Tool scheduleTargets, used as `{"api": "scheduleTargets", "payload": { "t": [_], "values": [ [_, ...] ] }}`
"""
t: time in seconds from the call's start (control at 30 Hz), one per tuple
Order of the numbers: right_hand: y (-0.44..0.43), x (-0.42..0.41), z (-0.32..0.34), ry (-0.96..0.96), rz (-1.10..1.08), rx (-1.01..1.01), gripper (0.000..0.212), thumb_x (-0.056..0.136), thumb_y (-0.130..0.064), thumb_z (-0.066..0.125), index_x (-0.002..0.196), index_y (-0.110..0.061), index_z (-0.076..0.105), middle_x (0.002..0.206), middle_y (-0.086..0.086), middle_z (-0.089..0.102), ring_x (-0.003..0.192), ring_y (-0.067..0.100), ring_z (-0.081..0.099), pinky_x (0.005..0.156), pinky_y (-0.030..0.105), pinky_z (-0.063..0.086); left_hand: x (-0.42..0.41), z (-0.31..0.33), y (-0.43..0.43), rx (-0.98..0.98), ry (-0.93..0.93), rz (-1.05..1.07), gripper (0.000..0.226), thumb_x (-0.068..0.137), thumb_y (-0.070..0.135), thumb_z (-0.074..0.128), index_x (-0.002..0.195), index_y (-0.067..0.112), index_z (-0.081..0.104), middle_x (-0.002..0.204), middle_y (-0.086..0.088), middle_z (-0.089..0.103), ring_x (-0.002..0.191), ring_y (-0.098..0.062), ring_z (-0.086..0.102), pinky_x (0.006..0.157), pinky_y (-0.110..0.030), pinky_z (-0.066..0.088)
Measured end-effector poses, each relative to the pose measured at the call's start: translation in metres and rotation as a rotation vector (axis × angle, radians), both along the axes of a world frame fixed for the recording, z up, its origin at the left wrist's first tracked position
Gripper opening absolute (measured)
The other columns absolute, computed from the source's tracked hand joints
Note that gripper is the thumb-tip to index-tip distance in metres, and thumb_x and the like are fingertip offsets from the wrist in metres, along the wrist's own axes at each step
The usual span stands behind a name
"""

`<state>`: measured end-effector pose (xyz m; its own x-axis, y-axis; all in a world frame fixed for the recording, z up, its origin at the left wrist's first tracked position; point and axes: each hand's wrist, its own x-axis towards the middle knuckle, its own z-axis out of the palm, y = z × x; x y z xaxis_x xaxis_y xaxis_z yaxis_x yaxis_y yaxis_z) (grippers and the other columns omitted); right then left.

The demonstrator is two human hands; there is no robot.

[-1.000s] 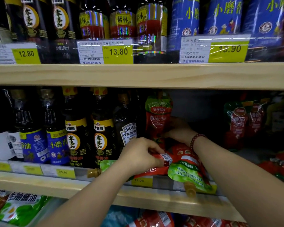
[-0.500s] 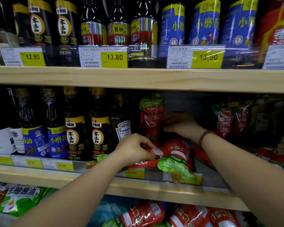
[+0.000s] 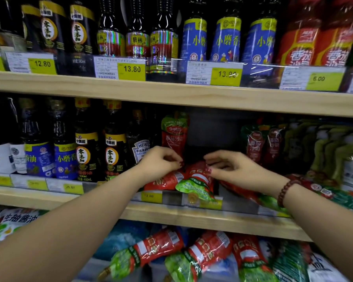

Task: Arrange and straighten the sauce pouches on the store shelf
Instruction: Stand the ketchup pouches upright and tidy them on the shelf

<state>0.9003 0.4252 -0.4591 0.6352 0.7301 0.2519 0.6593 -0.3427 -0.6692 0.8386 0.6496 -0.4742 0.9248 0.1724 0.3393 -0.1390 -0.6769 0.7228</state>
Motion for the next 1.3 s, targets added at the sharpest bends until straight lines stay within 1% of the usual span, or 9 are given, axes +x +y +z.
{"api": "scheduleTargets", "payload": {
  "t": [0.2, 0.5, 0.6, 0.77, 0.9, 1.0, 1.1, 1.2, 1.3],
  "values": [
    [-0.003, -0.022, -0.017, -0.339, 0.109, -0.406, 0.094, 0.053, -0.065, 0.074, 0.135, -0.042, 0.035, 0.135, -0.021, 0.038, 0.123, -0.005, 0.034, 0.103, 0.017, 0.029, 0.0, -0.001, -0.013, -0.125, -0.023, 0.034, 0.011, 0.078, 0.015, 0.069, 0.077, 0.027, 0.07, 0.073, 0.006, 0.068, 0.071, -0.007, 0.062, 0.067, -0.019, 0.049],
    [0.009, -0.04, -0.026, -0.694, -0.002, -0.41, 0.031, 0.087, -0.026, 0.052, 0.117, -0.021, 0.057, 0.118, -0.001, 0.061, 0.108, 0.018, 0.056, 0.09, 0.037, 0.048, -0.001, -0.005, -0.018, -0.275, -0.011, 0.026, 0.009, 0.082, 0.009, 0.066, 0.082, 0.017, 0.069, 0.081, -0.008, 0.071, 0.074, -0.013, 0.067, 0.073, -0.026, 0.054],
    [0.005, -0.034, -0.015, -0.643, -0.068, -0.234, 0.026, 0.088, -0.018, 0.053, 0.11, -0.024, 0.065, 0.102, -0.002, 0.069, 0.093, 0.016, 0.063, 0.079, 0.031, 0.052, 0.0, 0.0, -0.016, -0.386, -0.044, 0.019, 0.013, 0.082, 0.005, 0.063, 0.079, 0.018, 0.066, 0.08, -0.007, 0.069, 0.072, -0.013, 0.065, 0.072, -0.03, 0.054],
    [0.006, -0.008, 0.013, -0.483, -0.198, 0.058, 0.016, 0.081, -0.013, 0.064, 0.067, -0.02, 0.062, 0.062, -0.004, 0.063, 0.061, 0.008, 0.059, 0.057, 0.029, 0.046, -0.002, 0.007, -0.013, -0.477, -0.066, -0.036, 0.013, 0.084, 0.01, 0.063, 0.081, 0.023, 0.066, 0.082, -0.003, 0.069, 0.081, -0.013, 0.067, 0.075, -0.03, 0.054],
    [0.015, 0.012, 0.018, -0.127, -0.279, 0.301, 0.007, 0.079, -0.012, 0.07, 0.08, -0.018, 0.067, 0.079, -0.004, 0.068, 0.073, 0.012, 0.064, 0.067, 0.037, 0.054, 0.002, 0.01, -0.018, -0.641, -0.065, -0.089, 0.009, 0.088, 0.022, 0.059, 0.092, 0.02, 0.066, 0.101, -0.005, 0.07, 0.099, -0.016, 0.065, 0.088, -0.032, 0.052],
    [0.024, 0.021, 0.021, 0.141, -0.367, 0.378, 0.048, 0.08, -0.01, 0.069, 0.124, -0.001, 0.052, 0.106, 0.006, 0.058, 0.087, 0.019, 0.061, 0.072, 0.036, 0.056, 0.009, 0.009, -0.021, -0.62, -0.064, -0.108, 0.018, 0.086, 0.027, 0.062, 0.101, 0.019, 0.064, 0.106, -0.002, 0.068, 0.101, -0.012, 0.062, 0.088, -0.031, 0.05],
    [0.028, 0.025, 0.025, 0.226, -0.347, 0.415, 0.028, 0.082, -0.007, 0.066, 0.109, -0.007, 0.059, 0.102, 0.005, 0.062, 0.086, 0.016, 0.061, 0.066, 0.028, 0.055, 0.02, 0.006, -0.029, -0.505, -0.068, -0.135, 0.03, 0.08, 0.021, 0.07, 0.108, 0.021, 0.06, 0.104, 0.001, 0.066, 0.095, -0.007, 0.061, 0.076, -0.019, 0.05],
    [0.03, 0.025, 0.027, 0.238, -0.351, 0.438, 0.01, 0.083, -0.007, 0.064, 0.084, -0.015, 0.059, 0.084, 0.001, 0.062, 0.08, 0.013, 0.061, 0.063, 0.025, 0.055, 0.035, 0.004, -0.041, -0.483, -0.083, -0.11, 0.041, 0.078, 0.017, 0.072, 0.118, 0.016, 0.06, 0.113, -0.007, 0.065, 0.102, -0.017, 0.062, 0.089, -0.028, 0.05],
    [0.033, 0.026, 0.023, 0.267, -0.355, 0.493, 0.011, 0.084, -0.009, 0.064, 0.084, -0.018, 0.059, 0.085, 0.0, 0.062, 0.082, 0.014, 0.061, 0.064, 0.026, 0.055, 0.047, 0.002, -0.05, -0.528, -0.128, -0.06, 0.038, 0.077, 0.016, 0.072, 0.114, 0.017, 0.061, 0.111, -0.006, 0.066, 0.102, -0.019, 0.062, 0.088, -0.033, 0.05]
  ]
}}
